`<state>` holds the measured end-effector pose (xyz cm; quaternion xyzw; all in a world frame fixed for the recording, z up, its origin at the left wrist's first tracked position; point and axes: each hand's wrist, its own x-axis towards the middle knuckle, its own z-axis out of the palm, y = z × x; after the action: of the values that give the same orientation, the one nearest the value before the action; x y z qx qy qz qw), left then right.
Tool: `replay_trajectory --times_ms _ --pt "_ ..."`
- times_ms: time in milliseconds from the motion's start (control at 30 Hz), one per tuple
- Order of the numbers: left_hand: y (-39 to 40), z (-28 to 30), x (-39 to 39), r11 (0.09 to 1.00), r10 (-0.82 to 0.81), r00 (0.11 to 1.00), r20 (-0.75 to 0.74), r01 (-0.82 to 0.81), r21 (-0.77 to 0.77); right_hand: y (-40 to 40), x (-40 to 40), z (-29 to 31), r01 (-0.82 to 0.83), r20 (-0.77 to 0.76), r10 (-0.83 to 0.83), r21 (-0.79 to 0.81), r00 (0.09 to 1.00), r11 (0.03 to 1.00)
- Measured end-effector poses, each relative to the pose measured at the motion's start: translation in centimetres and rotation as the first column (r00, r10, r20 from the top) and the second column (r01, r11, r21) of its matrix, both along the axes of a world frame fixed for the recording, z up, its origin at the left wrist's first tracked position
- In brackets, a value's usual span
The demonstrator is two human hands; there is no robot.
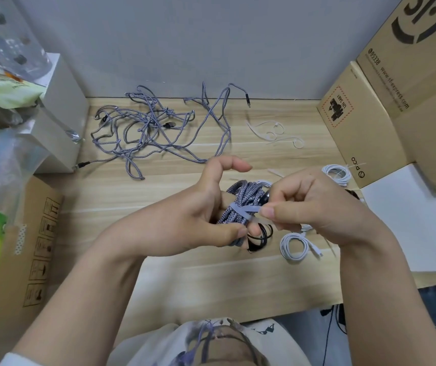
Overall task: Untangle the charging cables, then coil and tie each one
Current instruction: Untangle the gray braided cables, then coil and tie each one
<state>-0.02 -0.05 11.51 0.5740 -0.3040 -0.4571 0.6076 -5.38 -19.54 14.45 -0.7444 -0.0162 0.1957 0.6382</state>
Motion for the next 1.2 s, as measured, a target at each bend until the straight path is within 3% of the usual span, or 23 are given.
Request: replay_trajectory --times_ms 367,567,700,900,1200 --pt "0.0 0.2 0.0 0.996 -0.067 0.993 0.100 0.060 0.064 -0.1 0.3 0.2 -0.104 -0.107 0.106 0.021 0.989 0.994" --pt "-0.4 0.2 -0.4 0.997 -0.081 0.995 0.061 0.080 0.025 -1.2 0.5 -0.9 -0.104 -0.139 0.114 0.077 0.984 0.992" --pt "-0.4 0.0 -0.4 1.000 0.008 1.000 0.000 -0.008 0.012 -1.4 0.5 -1.7 -0.057 -0.075 0.070 0.172 0.995 0.983" --pt "-0.9 -0.7 -0.2 0.980 0.189 0.975 -0.118 -0.195 -0.041 -0.6 0.3 -1.8 0.222 0.120 -0.226 0.049 0.967 0.974" --pt "-1.2 -1.2 -0.6 0.972 0.224 0.974 -0.047 -0.226 -0.057 -0.8 0.3 -1.1 0.109 0.072 -0.106 -0.038 0.992 0.993"
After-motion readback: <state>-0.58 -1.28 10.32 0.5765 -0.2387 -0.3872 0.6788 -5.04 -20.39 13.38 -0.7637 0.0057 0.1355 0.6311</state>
